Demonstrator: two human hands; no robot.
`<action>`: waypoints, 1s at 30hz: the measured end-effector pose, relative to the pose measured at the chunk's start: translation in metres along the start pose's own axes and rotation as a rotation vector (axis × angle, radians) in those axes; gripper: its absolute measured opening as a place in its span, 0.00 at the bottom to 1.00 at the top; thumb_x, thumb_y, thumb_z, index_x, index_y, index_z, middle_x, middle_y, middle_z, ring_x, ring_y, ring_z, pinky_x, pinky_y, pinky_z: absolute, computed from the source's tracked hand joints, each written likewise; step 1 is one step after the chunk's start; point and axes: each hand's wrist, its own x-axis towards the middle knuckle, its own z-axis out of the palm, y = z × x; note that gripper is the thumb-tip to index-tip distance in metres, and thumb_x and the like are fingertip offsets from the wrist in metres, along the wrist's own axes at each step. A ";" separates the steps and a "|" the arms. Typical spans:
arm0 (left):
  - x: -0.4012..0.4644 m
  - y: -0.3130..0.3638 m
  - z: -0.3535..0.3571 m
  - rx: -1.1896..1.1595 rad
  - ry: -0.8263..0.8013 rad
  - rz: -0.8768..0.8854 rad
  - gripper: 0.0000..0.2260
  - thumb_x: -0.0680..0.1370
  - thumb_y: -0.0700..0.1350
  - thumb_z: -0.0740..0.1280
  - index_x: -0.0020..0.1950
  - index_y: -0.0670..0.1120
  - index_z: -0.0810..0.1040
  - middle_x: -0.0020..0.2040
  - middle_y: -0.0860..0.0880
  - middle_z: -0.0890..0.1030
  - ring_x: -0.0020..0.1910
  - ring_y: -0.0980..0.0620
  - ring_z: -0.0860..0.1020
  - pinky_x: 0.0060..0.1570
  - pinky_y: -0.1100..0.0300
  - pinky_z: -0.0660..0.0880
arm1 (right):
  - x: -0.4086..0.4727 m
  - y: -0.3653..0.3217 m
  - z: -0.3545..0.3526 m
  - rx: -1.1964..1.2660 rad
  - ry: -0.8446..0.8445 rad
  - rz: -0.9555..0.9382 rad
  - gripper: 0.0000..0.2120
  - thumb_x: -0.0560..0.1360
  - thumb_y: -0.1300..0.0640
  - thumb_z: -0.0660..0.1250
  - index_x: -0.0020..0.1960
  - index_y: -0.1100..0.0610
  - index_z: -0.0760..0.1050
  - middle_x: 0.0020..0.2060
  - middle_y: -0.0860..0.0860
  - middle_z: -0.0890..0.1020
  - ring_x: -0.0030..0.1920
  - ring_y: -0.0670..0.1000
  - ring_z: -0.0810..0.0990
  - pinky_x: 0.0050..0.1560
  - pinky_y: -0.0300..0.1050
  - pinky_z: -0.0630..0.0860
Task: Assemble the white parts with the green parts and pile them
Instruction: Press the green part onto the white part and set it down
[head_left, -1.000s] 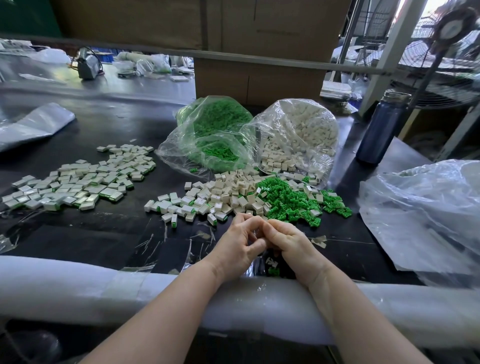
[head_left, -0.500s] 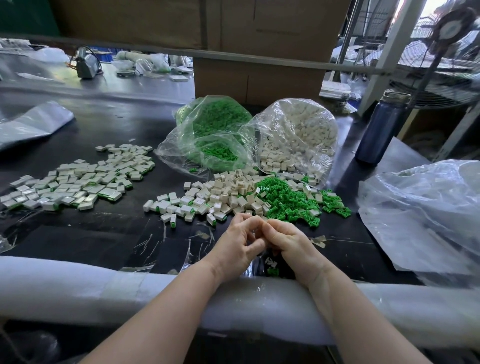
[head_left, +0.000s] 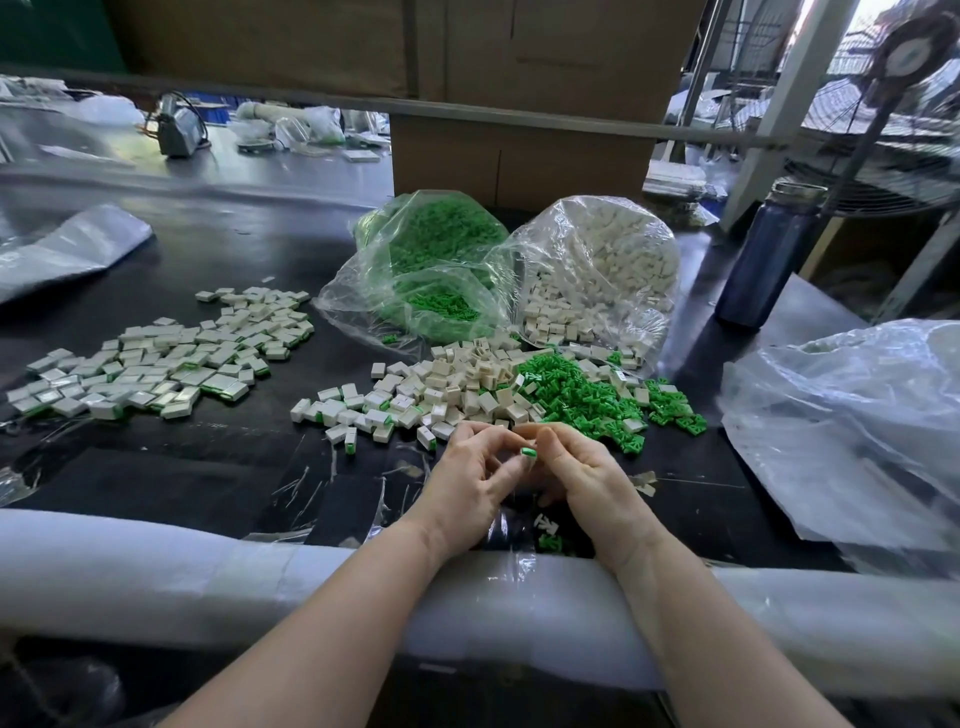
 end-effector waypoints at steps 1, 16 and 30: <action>0.000 -0.001 0.000 0.020 0.010 -0.010 0.03 0.77 0.42 0.65 0.49 0.49 0.76 0.51 0.48 0.69 0.43 0.53 0.74 0.48 0.68 0.74 | 0.000 0.000 -0.001 -0.008 0.041 -0.003 0.10 0.79 0.58 0.59 0.54 0.60 0.76 0.46 0.62 0.81 0.42 0.57 0.80 0.43 0.50 0.78; 0.000 -0.001 0.001 0.115 0.007 -0.023 0.02 0.77 0.43 0.65 0.47 0.46 0.77 0.48 0.49 0.71 0.38 0.57 0.73 0.37 0.73 0.72 | -0.001 -0.003 -0.001 -0.360 0.150 -0.055 0.05 0.75 0.64 0.67 0.41 0.56 0.75 0.36 0.53 0.79 0.39 0.54 0.77 0.45 0.54 0.77; 0.002 -0.007 -0.008 0.003 0.510 -0.210 0.08 0.77 0.36 0.64 0.53 0.45 0.79 0.46 0.46 0.80 0.42 0.49 0.80 0.49 0.55 0.78 | 0.003 0.003 -0.015 -0.443 0.625 0.000 0.04 0.75 0.61 0.67 0.41 0.56 0.76 0.38 0.52 0.80 0.45 0.54 0.77 0.49 0.49 0.74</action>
